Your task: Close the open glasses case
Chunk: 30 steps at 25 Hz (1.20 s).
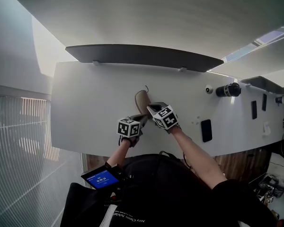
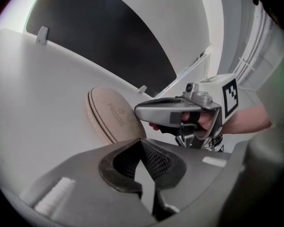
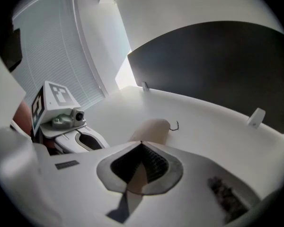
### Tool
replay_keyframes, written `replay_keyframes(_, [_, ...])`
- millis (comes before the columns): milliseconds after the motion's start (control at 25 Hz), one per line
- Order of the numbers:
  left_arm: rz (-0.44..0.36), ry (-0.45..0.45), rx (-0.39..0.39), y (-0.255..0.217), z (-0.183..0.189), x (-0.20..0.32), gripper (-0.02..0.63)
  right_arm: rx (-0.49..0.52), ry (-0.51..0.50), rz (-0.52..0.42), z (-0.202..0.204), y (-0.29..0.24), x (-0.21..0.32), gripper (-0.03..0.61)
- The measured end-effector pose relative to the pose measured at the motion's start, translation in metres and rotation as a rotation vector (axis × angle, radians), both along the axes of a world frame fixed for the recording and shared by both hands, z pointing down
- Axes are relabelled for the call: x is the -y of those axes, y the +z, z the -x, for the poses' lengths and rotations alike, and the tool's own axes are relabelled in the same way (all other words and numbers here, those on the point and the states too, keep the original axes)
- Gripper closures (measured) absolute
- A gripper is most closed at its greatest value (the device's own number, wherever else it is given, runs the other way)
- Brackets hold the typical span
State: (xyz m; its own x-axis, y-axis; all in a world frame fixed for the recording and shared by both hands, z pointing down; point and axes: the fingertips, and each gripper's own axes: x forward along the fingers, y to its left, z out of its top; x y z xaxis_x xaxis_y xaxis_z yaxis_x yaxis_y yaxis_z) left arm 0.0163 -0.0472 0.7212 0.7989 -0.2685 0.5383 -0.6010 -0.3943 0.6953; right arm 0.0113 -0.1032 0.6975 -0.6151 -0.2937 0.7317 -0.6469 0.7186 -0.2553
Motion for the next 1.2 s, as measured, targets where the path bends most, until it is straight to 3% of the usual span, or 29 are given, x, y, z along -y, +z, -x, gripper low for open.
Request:
replay_keyframes(80, [-0.051,0.015,-0.012,-0.012,-0.001,0.0,0.607,0.054,0.051,-0.003,-0.007,-0.009,0.003,0.571])
replay_keyframes(280, [-0.217,-0.033,-0.126,-0.07,0.007,0.006,0.607,0.285,0.183,-0.164,-0.029,-0.073,-0.002,0.571])
replay_keyframes(360, [-0.27,-0.04,-0.151,-0.088,0.014,-0.002,0.607,0.329,0.194,-0.221,-0.036,-0.093,-0.018,0.572])
replay_keyframes(720, [-0.53,-0.031,-0.108,-0.142,0.03,-0.041,0.608,0.307,0.139,-0.385,-0.053,-0.14,-0.085,0.572])
replay_keyframes(1000, [-0.654,0.11,-0.009,-0.157,0.012,-0.049,0.607,0.309,0.143,-0.395,-0.056,-0.137,-0.1,0.572])
replay_keyframes(1200, [-0.677,0.077,0.0,-0.166,0.01,-0.046,0.607,0.347,0.119,-0.38,-0.05,-0.139,-0.107,0.572])
